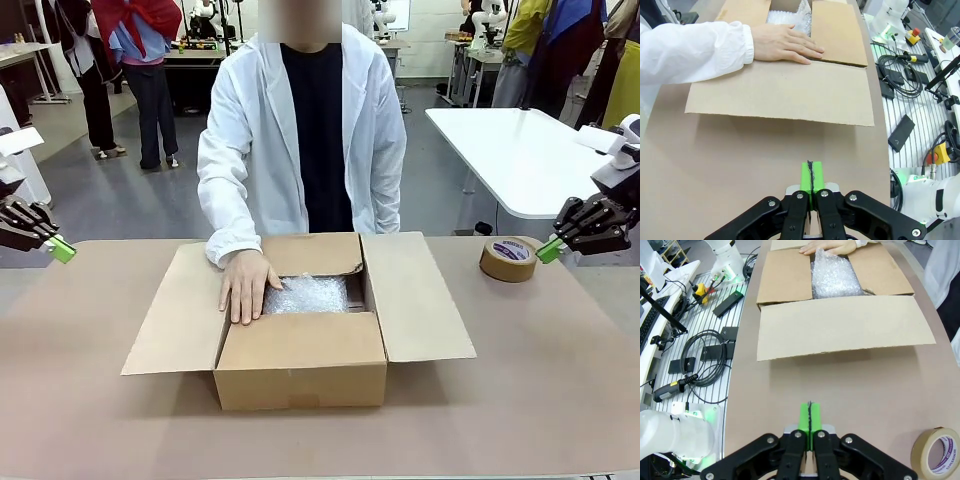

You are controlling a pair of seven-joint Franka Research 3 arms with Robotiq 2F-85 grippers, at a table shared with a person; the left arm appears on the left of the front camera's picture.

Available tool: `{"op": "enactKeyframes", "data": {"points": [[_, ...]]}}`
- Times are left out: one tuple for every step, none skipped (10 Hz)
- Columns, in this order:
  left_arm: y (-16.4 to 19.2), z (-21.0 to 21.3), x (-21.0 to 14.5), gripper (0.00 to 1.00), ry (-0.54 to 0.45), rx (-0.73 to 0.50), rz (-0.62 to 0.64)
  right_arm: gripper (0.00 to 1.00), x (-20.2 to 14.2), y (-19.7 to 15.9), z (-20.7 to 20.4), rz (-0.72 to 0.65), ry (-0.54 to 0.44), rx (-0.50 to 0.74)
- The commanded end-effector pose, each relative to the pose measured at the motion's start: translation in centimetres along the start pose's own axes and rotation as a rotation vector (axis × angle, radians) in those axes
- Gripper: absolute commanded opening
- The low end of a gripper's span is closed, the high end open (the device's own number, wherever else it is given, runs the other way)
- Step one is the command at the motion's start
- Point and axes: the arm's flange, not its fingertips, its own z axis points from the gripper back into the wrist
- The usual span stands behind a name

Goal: Wrap the clocks to prevent damage.
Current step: Push the right (or left) flap of the Package Box to close it.

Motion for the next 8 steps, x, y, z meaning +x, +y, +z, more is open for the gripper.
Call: {"op": "enactKeyframes", "data": {"points": [[-0.23, 0.00, 0.03, 0.00, -0.024, 0.001, -0.003, 0.01, -0.07, 0.02, -0.02, 0.009, -0.018, 0.004], [-0.23, 0.00, 0.03, 0.00, -0.024, 0.001, -0.003, 0.01, -0.07, 0.02, -0.02, 0.009, -0.018, 0.004], [-0.23, 0.00, 0.03, 0.00, -0.024, 0.001, -0.003, 0.01, -0.07, 0.02, -0.02, 0.009, -0.018, 0.004], [-0.23, 0.00, 0.03, 0.00, -0.024, 0.001, -0.003, 0.01, -0.07, 0.02, -0.02, 0.009, -0.018, 0.004], [-0.23, 0.00, 0.03, 0.00, -0.024, 0.001, -0.003, 0.01, -0.07, 0.02, -0.02, 0.009, -0.018, 0.004], [-0.23, 0.00, 0.03, 0.00, -0.024, 0.001, -0.003, 0.01, -0.07, 0.02, -0.02, 0.009, -0.018, 0.004], [-0.23, 0.00, 0.03, 0.00, -0.024, 0.001, -0.003, 0.01, -0.07, 0.02, -0.02, 0.009, -0.018, 0.004], [-0.23, 0.00, 0.03, 0.00, -0.024, 0.001, -0.003, 0.01, -0.07, 0.02, -0.02, 0.009, -0.018, 0.004]]}}
